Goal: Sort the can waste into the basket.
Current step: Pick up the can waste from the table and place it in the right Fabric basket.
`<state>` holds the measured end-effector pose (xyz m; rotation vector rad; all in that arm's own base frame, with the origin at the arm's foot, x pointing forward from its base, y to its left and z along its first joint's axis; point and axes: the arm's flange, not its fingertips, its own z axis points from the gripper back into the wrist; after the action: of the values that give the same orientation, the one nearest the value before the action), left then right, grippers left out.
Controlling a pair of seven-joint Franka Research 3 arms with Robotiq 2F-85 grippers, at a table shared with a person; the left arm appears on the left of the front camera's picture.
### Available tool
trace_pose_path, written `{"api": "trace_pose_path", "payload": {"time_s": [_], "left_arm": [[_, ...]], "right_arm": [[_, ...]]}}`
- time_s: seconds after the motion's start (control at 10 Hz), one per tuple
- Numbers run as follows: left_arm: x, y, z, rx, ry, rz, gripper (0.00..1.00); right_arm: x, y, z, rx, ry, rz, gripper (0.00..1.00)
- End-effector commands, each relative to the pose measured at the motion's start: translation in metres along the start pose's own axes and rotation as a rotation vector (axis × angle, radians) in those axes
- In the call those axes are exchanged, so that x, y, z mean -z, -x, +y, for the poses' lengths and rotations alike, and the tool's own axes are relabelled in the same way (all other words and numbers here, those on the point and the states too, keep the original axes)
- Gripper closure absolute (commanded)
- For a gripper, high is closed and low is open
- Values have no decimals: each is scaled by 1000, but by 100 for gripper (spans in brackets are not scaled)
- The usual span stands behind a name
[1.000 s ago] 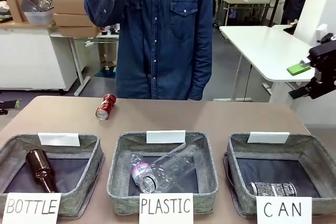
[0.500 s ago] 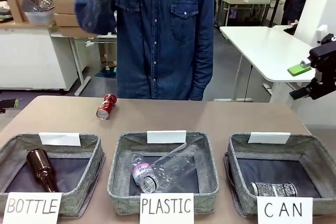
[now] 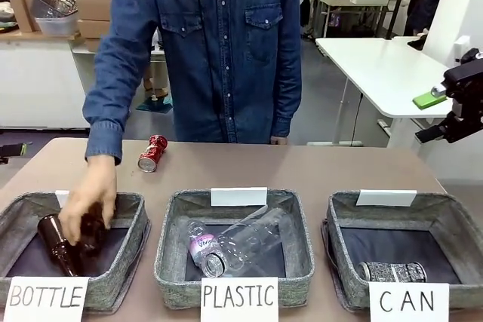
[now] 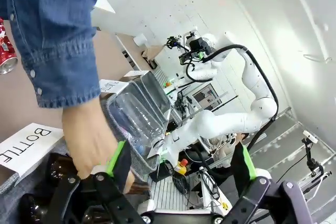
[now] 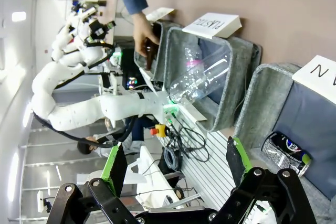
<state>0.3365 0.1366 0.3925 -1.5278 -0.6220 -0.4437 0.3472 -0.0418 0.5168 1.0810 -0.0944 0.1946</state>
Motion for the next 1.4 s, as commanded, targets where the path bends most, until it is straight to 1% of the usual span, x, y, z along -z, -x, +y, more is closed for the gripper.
{"api": "trace_pose_path", "payload": {"time_s": [0.0, 0.1, 0.2, 0.3, 0.4, 0.5, 0.6, 0.7, 0.8, 0.9, 1.0, 1.1, 1.2, 1.3], "left_arm": [[2, 2, -1, 7, -5, -1, 0], [0, 0, 0, 0, 0, 0, 0], [-48, -20, -19, 24, 38, -200, 0], [-87, -27, -24, 43, -30, -313, 0], [-108, -25, -22, 24, -60, -365, 0], [-112, -20, -22, -8, -41, -352, 0], [-106, -19, -28, 12, -47, -327, 0], [-99, -25, -40, 54, -52, -315, 0], [-84, -38, -64, 104, -87, -264, 0], [-60, -55, -89, 155, -162, -151, 0], [-27, -70, -108, 192, -196, -13, 0], [26, -86, -121, 257, -300, 236, 0], [73, -91, -118, 300, -403, 480, 0], [110, -85, -104, 344, -530, 700, 0]], "right_arm": [[-2, 0, -1, -24, -1, 3, 0], [-2, 0, -1, -24, -1, 3, 0], [-2, 0, -1, -24, -1, 3, 0], [-2, 0, -1, -24, -1, 3, 0], [-2, 0, -1, -24, -1, 3, 0], [-2, 0, -1, -24, -1, 3, 0], [-2, 0, -1, -24, -1, 3, 0], [-2, 0, -1, -24, -1, 3, 0], [-2, 0, -1, -24, -1, 3, 0], [-2, 0, -1, -24, -1, 3, 0], [-2, 0, -1, -24, -1, 3, 0], [-2, 0, -1, -24, -1, 3, 0], [-2, 0, -1, -24, -1, 3, 0], [-2, 0, -1, -24, -1, 3, 0]]}}
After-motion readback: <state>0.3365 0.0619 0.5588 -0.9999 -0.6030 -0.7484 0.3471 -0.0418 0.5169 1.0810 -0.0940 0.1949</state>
